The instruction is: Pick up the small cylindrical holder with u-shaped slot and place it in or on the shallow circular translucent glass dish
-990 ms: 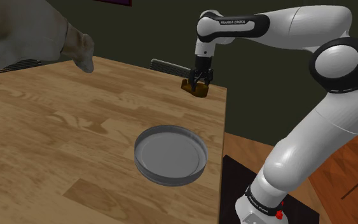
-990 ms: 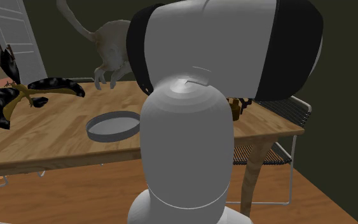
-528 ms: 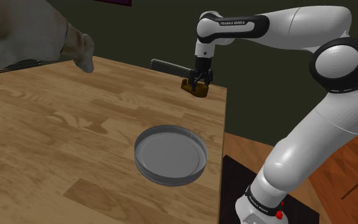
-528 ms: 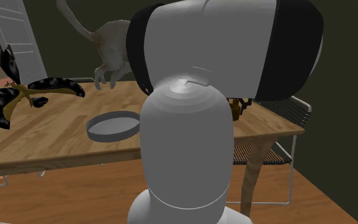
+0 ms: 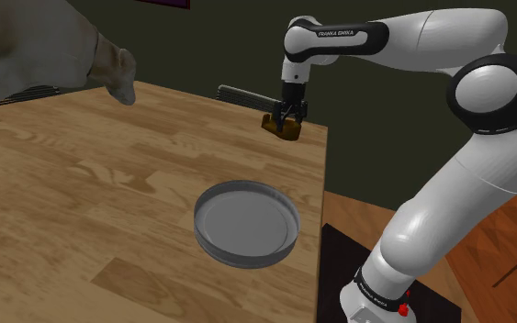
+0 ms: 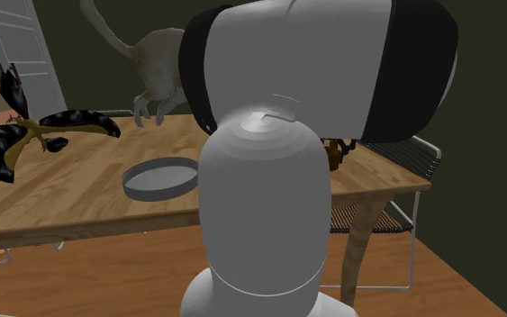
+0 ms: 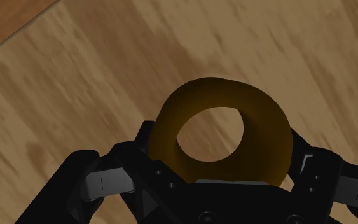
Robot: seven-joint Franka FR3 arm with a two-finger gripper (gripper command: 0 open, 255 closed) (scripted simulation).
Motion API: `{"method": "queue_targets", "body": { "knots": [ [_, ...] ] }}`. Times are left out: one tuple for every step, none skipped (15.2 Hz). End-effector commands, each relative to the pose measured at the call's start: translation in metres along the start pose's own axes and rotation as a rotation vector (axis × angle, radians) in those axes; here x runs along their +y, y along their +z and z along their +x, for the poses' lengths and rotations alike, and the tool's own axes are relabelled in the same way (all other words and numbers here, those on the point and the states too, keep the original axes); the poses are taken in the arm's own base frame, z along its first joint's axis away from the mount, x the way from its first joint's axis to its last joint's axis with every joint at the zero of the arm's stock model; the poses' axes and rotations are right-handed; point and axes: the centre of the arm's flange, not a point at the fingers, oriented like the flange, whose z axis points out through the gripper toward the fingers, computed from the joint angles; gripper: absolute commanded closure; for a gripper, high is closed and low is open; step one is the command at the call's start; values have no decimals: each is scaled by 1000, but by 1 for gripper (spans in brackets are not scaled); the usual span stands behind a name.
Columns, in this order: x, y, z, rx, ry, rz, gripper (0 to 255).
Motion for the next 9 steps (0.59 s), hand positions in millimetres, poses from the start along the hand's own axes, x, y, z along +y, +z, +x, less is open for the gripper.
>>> {"method": "queue_targets", "body": {
  "knots": [
    [0,0,0,0,0,0,255],
    [0,0,0,0,0,0,255],
    [0,-5,-1,0,0,0,255],
    [0,-10,-2,0,0,0,255],
    [0,-16,-3,0,0,0,255],
    [-1,-21,-3,0,0,0,255],
    [-1,-26,-4,0,0,0,255],
    [-1,-31,-5,0,0,0,255],
    [-1,-36,-6,0,0,0,255]
  ]
}}
